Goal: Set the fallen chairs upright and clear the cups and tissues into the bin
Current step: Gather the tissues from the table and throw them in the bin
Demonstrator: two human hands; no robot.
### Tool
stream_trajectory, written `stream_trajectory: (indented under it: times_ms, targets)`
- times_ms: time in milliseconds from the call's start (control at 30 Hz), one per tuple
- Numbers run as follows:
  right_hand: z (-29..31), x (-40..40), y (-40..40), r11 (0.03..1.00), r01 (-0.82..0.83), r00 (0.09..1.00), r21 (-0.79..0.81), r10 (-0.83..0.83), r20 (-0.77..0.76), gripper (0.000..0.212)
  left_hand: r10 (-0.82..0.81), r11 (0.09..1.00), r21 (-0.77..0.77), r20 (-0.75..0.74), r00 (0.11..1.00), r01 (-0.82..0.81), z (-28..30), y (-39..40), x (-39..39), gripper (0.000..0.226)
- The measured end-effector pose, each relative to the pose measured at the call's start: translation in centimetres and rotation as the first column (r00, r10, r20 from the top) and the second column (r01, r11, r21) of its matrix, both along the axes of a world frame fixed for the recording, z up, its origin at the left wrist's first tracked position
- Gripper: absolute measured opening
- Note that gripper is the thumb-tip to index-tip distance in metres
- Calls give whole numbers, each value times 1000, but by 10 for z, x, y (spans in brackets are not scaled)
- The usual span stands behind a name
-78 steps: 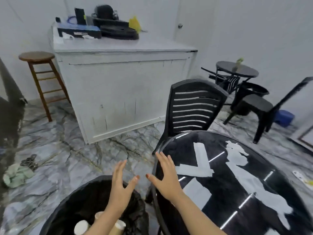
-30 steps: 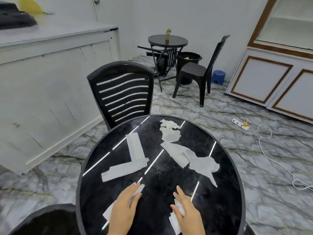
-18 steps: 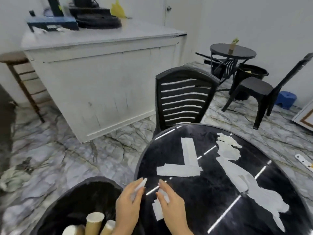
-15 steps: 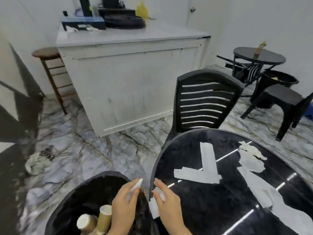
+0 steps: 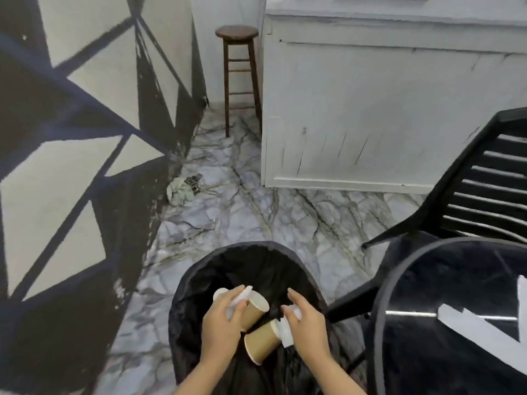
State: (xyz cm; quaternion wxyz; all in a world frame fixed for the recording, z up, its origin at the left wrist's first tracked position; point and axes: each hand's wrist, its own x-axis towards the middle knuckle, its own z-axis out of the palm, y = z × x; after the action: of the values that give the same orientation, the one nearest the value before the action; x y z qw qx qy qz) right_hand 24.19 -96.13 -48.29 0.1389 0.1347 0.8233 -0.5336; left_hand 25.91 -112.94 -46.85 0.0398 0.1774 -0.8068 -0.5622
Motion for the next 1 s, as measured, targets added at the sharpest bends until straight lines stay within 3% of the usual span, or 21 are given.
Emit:
stream_trajectory:
  times_ms: [133, 267, 433, 800, 1000]
  targets:
    - [-39, 5, -16, 999, -34, 999, 40, 34, 8, 42, -8, 994, -113, 34, 999, 12, -38, -9, 5, 28]
    - [-58, 11, -25, 932, -245, 969, 266, 232, 82, 83, -178, 911, -352, 134, 975, 215, -65, -20, 7, 58]
    - [-59, 10, -26, 919, -258, 966, 297, 250, 68, 79, -261, 915, -293, 96, 960, 278, -67, -25, 5, 61]
    - [40, -16, 0, 932, -206, 965, 298, 244, -98, 72, -353, 907, -259, -33, 935, 333, 29, 14, -29, 52]
    - [116, -23, 75, 948, -28, 965, 317, 108, -237, 74, -524, 833, -253, -81, 848, 491, 102, 83, -63, 47]
